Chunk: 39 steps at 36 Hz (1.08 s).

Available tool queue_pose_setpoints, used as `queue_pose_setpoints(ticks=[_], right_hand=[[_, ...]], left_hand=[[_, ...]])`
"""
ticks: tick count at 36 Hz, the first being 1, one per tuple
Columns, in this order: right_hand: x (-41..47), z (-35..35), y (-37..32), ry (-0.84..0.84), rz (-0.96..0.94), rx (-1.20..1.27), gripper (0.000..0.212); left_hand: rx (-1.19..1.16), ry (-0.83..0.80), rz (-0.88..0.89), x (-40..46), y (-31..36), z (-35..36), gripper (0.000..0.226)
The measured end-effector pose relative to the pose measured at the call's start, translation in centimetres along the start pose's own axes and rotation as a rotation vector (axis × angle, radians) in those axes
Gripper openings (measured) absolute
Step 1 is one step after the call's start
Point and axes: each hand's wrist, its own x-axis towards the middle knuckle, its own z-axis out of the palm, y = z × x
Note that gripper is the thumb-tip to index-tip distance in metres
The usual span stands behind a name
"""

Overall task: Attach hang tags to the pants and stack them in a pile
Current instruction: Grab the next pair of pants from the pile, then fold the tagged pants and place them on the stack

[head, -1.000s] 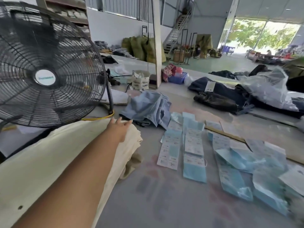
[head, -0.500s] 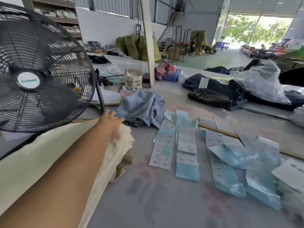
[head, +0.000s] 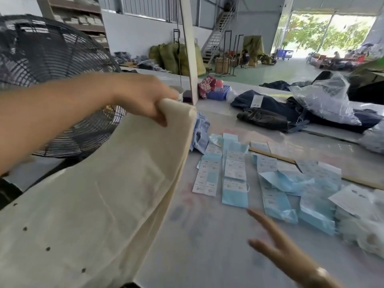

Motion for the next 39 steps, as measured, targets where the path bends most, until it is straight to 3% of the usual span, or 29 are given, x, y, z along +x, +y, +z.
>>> queue_pose_setpoints(ticks=[4,6,8,10,13,15,17,19,22,26,28,30,33,35,39], right_hand=[[1.9,6.3,-5.0,-0.326,0.014,0.268,0.083],[1.6,7.7,-6.5,-0.399,-0.036,0.303,0.075],[0.6,8.1,-7.5,-0.334,-0.027,0.36,0.065],[-0.3,7.8,-7.4,-0.119,0.034,0.442,0.059],[-2.0,4.8,-7.0,0.073,0.105,0.493,0.021],[-3.4,1.0,-7.2,0.026,0.088,0.481,0.013],[-4.7,-3.6,-7.7,-0.067,0.081,0.481,0.022],[-5.2,-8.4,-7.7,-0.129,0.115,0.461,0.023],[-4.9,-15.1,-6.8,-0.149,0.233,0.366,0.024],[-2.5,-19.6,-4.3,-0.225,0.416,0.103,0.047],[-0.6,-19.3,-2.2,-0.28,0.527,-0.124,0.048],[1.1,-17.4,0.4,-0.263,0.568,-0.456,0.05],[1.6,-12.3,5.8,-0.137,0.545,-0.785,0.075],[0.2,-8.2,10.1,-0.15,0.575,-0.854,0.087],[-2.8,-2.6,14.7,-0.099,0.619,-0.78,0.061]], left_hand=[[-0.044,0.117,0.068,-0.9,4.6,-3.7,0.03],[-0.045,0.222,0.088,-0.8,6.5,-5.1,0.031],[-0.058,0.294,0.088,-0.3,8.4,-6.1,0.034],[-0.119,0.363,0.093,0.1,10.4,-6.7,0.035],[-0.177,0.453,0.075,0.5,12.5,-7.7,0.036],[-0.308,0.427,0.0,1.1,12.6,-8.4,0.049],[-0.502,0.329,-0.126,1.8,11.8,-8.7,0.073],[-0.609,0.166,-0.218,2.3,10.5,-8.4,0.065],[-0.612,0.146,-0.282,1.7,8.6,-6.7,0.06],[-0.627,-0.257,-0.347,2.9,7.5,1.1,0.065],[-0.659,-0.375,-0.388,4.5,8.2,6.8,0.065],[-0.575,-0.332,-0.459,5.5,9.8,12.7,0.062],[-0.382,-0.148,-0.52,5.9,13.4,20.5,0.074],[-0.253,-0.124,-0.517,5.4,16.7,24.3,0.08],[-0.289,-0.146,-0.254,5.3,24.6,29.6,0.085]])
